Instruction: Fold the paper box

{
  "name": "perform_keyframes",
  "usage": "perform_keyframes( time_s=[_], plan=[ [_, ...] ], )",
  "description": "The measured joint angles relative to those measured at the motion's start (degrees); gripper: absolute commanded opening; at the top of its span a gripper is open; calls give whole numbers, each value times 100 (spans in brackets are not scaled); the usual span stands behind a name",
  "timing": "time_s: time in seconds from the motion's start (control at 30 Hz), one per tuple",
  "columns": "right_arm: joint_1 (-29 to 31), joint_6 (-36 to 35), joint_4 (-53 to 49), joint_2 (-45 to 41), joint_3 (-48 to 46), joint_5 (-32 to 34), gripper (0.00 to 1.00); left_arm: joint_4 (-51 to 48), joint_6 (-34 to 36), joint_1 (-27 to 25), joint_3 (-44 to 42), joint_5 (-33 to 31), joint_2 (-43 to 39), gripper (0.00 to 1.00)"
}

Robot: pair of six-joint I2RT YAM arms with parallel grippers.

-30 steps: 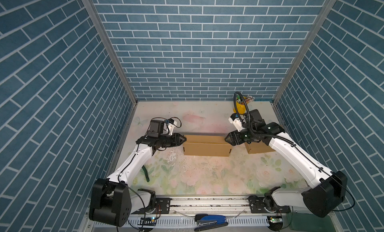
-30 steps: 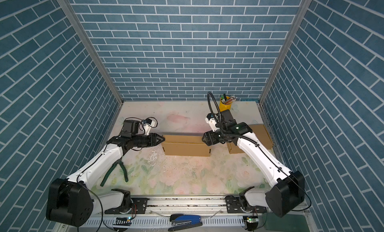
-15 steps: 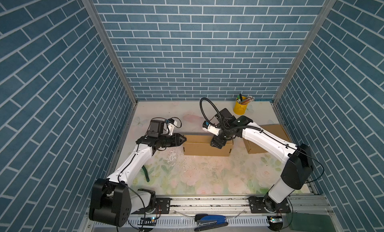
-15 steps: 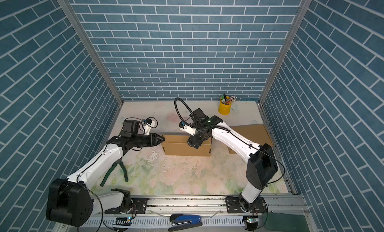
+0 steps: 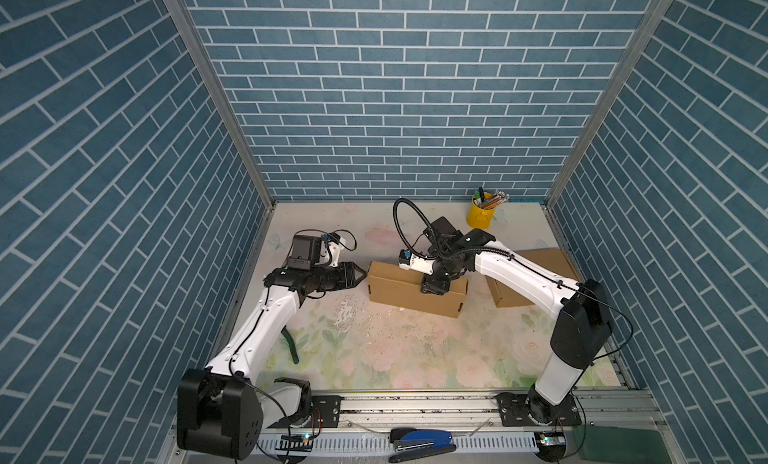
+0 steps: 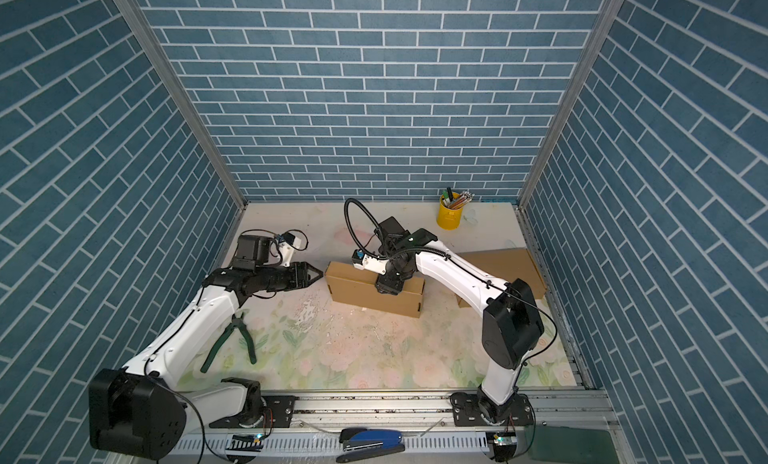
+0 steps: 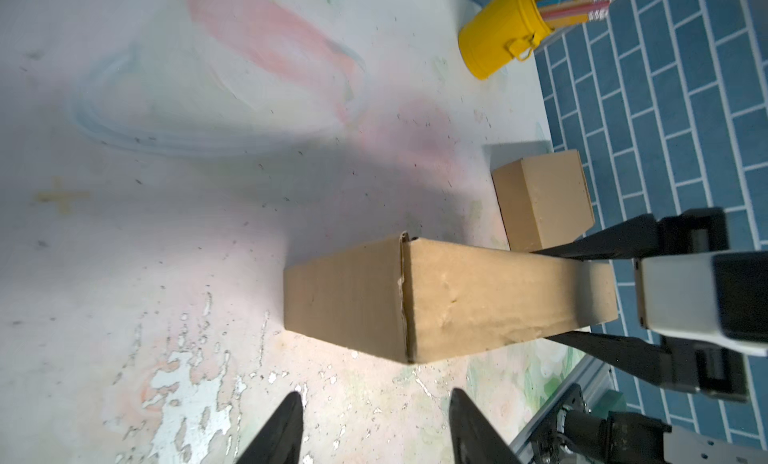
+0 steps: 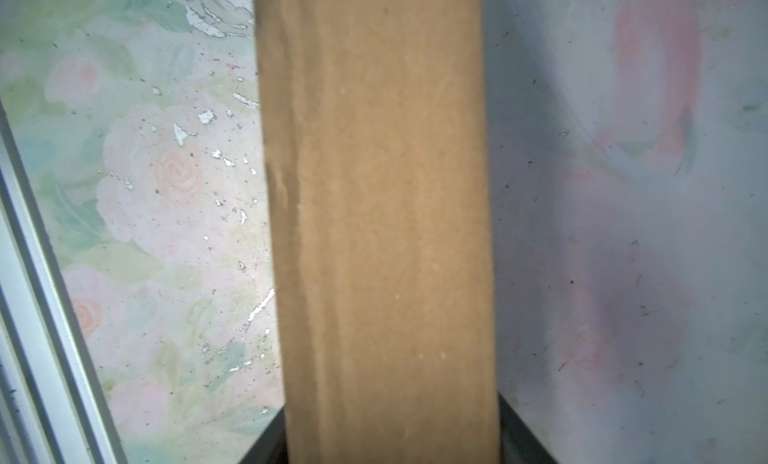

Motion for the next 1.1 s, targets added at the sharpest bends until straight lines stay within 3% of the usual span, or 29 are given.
perform_keyframes(
  time_s=[0.17,0.33,0.4,0.5,0.67,0.93,1.1],
  plan=[
    [-72,-332,341,0,256,625,42,-164,-26,612,468,-164,-446,59],
    [-90,-1003,1460,24,166,1639,42,-173,-103,898,540,-417,-719,60],
    [-90,-1298,2262,-7,-214,1971,46,-85,-195,903,476,-496,-734,60],
    [-87,-1652,3307,-57,-1091,2251,63,149,-358,901,245,-612,-734,62],
    [96,-1963,3582,-186,-2105,2468,70,367,-540,861,-74,-787,-627,63],
    [286,-1036,2516,-1873,-2483,1947,73,623,-538,199,-356,-1202,-483,66],
    [-407,487,2302,-2212,-2483,1582,70,1058,-608,-514,-527,-1552,87,68]
  ],
)
